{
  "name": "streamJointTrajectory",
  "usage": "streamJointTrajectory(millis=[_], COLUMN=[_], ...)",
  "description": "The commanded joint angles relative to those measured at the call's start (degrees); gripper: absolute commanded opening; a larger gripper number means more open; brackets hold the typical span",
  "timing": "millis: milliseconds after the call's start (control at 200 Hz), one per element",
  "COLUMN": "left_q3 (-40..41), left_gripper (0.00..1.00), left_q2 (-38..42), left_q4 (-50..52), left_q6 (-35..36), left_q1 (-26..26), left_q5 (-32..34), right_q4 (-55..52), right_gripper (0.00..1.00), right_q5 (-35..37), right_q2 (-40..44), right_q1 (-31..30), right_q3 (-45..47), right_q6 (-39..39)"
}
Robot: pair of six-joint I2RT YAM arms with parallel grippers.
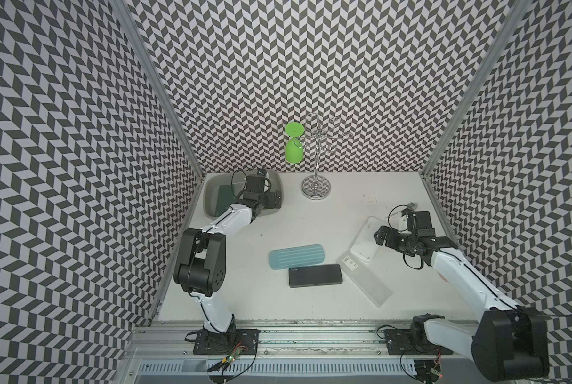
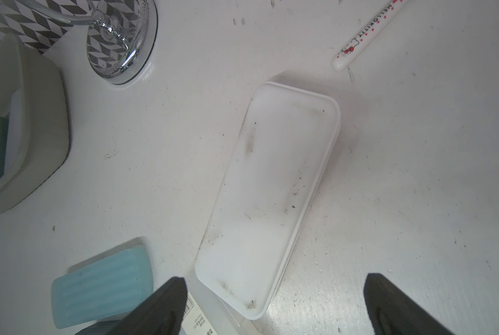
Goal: Put the pencil case into the storage box
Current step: Place the pencil case at the storage box, then pick up the pencil case from the center of the board.
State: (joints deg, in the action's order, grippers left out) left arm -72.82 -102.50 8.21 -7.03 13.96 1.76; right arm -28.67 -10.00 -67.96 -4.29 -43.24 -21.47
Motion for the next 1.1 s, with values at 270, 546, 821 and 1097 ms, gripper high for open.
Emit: streamJointTrajectory(millis=[270,546,821,1097], left_q3=[1.9,1.8,3.6,10.6], left_gripper=[1.00,1.00,1.00,1.00], left_q2=[4.3,6.5,7.8,14.9], left_q4=[1.9,4.3,7.3,11.6], left_q6=[-2.5,-4.1,-3.0,4.0], left_q1=[6.3,12.0,17.8,25.1], left_q5=[-1.2,0.4,1.5,-3.5], right_q4=[3.9,4.3,6.3,3.5], right_gripper=[0.99,1.00,1.00,1.00], right_q5=[-1.1,-1.3,-2.0,-2.6], right_q2=[2.1,3.2,4.7,3.0], right_q1=[0.3,0.3,0.3,0.3], right_q3=[2.8,3.3,6.9,3.5], right_q6=[-1.6,-0.9,-1.7,-2.3])
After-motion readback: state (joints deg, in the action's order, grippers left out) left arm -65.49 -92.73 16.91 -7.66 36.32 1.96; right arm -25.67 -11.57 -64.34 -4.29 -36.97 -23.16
